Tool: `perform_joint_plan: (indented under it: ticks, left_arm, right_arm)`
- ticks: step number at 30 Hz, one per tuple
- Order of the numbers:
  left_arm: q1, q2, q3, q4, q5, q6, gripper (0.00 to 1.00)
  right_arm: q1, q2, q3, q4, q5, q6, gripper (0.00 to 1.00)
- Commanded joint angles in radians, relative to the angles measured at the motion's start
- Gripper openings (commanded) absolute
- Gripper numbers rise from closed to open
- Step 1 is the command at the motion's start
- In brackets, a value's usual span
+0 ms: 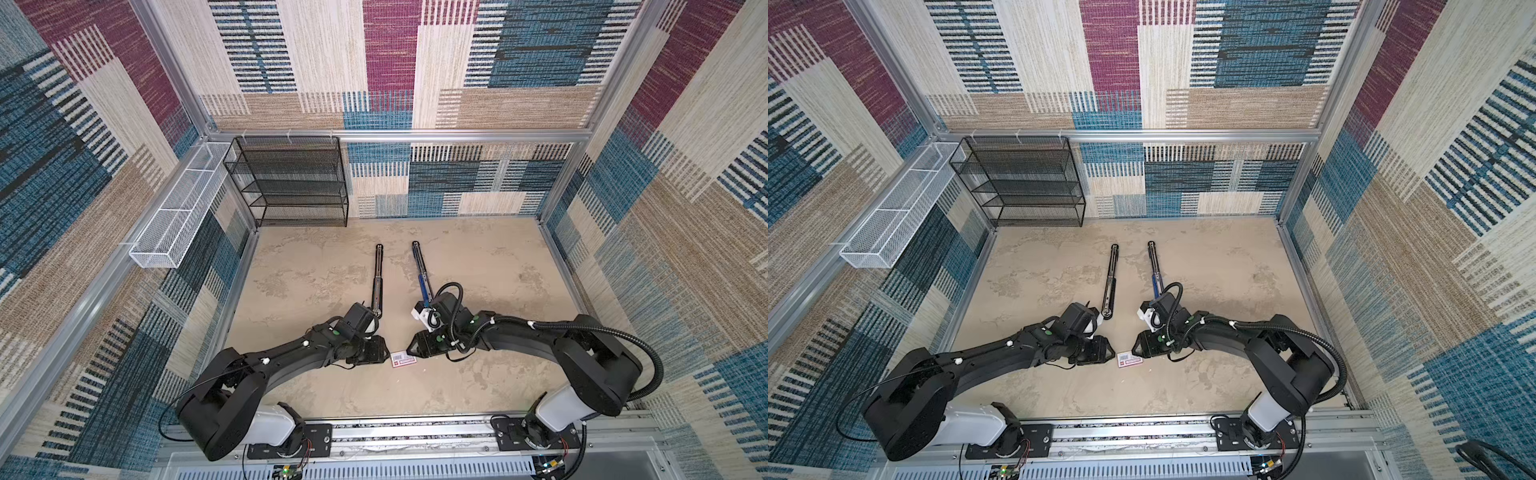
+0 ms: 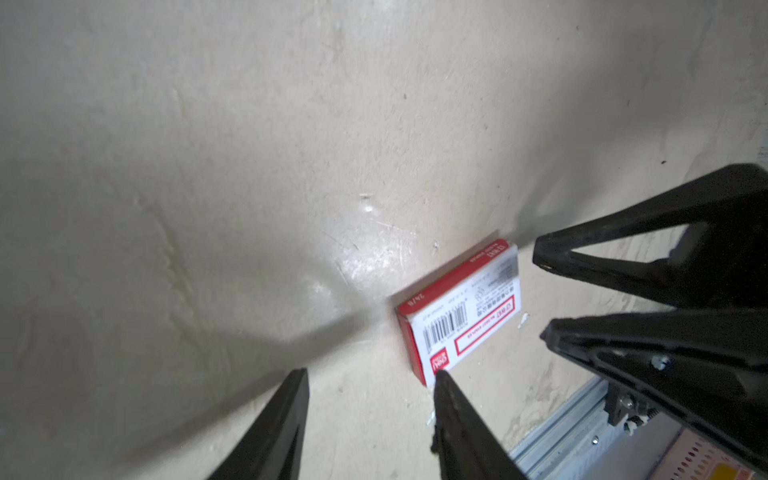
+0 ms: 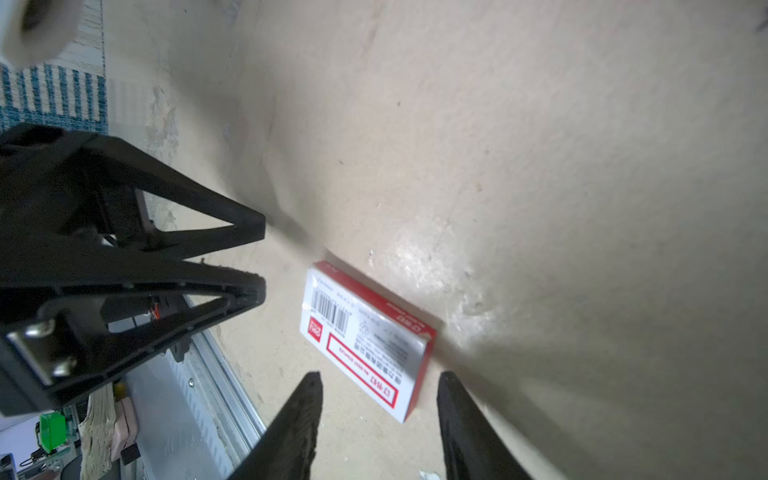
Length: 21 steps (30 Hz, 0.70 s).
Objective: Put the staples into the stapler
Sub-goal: 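Lower both grippers to the red staple box, one at each end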
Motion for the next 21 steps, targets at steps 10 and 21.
perform_joint_plan:
  ticks: [10,21]
  left_arm:
    - [-0.008,0.003,-0.021,0.048,0.017,-0.043,0.52]
    - [-0.008,0.022,-0.029,0.101,0.009,-0.062,0.43]
  right_arm:
    - [0.051,0.049,-0.002,0.050,-0.122,-0.037,0.38]
    - [0.052,0.066,0.011,0.099,-0.099,-0.028,0.42]
